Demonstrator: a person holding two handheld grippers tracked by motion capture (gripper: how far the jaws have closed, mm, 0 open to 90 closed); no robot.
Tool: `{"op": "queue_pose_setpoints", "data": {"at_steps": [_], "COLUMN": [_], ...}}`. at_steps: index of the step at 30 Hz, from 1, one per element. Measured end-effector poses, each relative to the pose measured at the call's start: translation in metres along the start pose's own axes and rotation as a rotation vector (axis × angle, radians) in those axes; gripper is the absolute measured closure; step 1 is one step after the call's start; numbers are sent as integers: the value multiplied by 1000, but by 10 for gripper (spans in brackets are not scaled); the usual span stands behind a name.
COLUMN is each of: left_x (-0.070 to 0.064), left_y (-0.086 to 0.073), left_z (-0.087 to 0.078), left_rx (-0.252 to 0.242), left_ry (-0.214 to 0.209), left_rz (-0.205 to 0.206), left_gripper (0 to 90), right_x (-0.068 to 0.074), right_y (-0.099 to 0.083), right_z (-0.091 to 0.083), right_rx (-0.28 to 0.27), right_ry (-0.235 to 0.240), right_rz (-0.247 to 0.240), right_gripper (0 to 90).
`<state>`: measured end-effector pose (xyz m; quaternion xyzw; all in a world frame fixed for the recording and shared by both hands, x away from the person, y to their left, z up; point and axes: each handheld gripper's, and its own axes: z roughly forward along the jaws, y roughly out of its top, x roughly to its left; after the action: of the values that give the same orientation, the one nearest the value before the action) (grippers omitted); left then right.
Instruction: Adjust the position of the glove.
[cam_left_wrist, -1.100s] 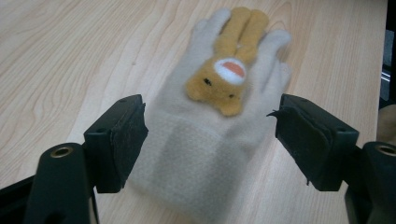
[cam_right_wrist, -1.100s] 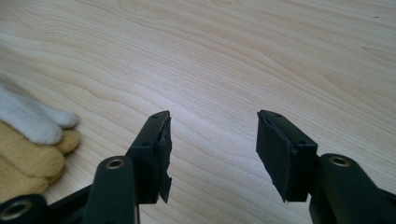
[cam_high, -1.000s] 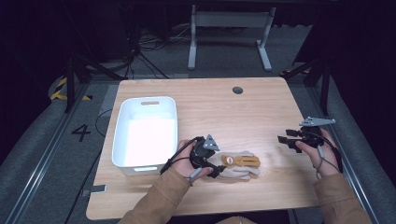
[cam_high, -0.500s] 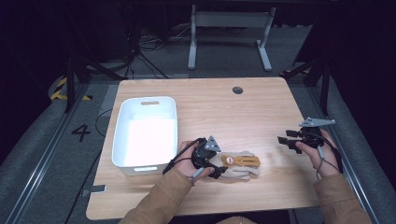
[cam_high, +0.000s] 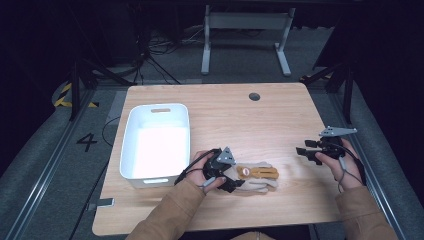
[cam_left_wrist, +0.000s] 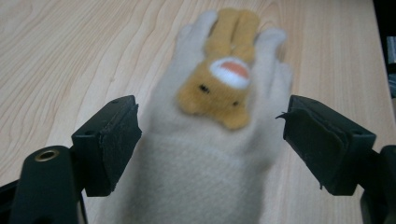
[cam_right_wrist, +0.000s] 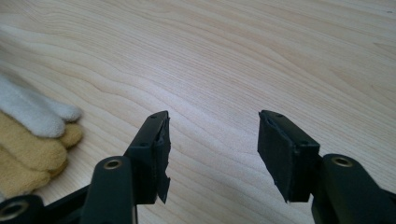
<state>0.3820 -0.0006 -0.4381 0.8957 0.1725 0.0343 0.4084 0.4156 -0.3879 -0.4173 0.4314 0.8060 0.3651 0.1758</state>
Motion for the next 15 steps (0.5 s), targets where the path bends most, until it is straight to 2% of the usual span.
{"op": "queue_pose_setpoints", "data": {"at_steps": [1, 4, 7, 10, 15], "left_x": [1, 3, 1, 0, -1], "left_y": [-1, -4, -5, -5, -7], "left_z": [1, 5, 9, 11, 11], "left_rx": [7, 5, 37, 49, 80], "left_ry": [11, 6, -12, -20, -56], "left_rz": [1, -14, -2, 7, 11], "left_gripper": [191, 191, 167, 161, 157], "right_x": [0, 0, 1, 1, 2], "right_y": [0, -1, -1, 0, -1], "right_z": [1, 1, 2, 2, 2], "right_rx": [3, 5, 9, 10, 13], "right_ry": [5, 3, 3, 4, 5], "right_rz": [-2, -1, -1, -3, -5], "right_gripper": [450, 449, 447, 447, 443]}}
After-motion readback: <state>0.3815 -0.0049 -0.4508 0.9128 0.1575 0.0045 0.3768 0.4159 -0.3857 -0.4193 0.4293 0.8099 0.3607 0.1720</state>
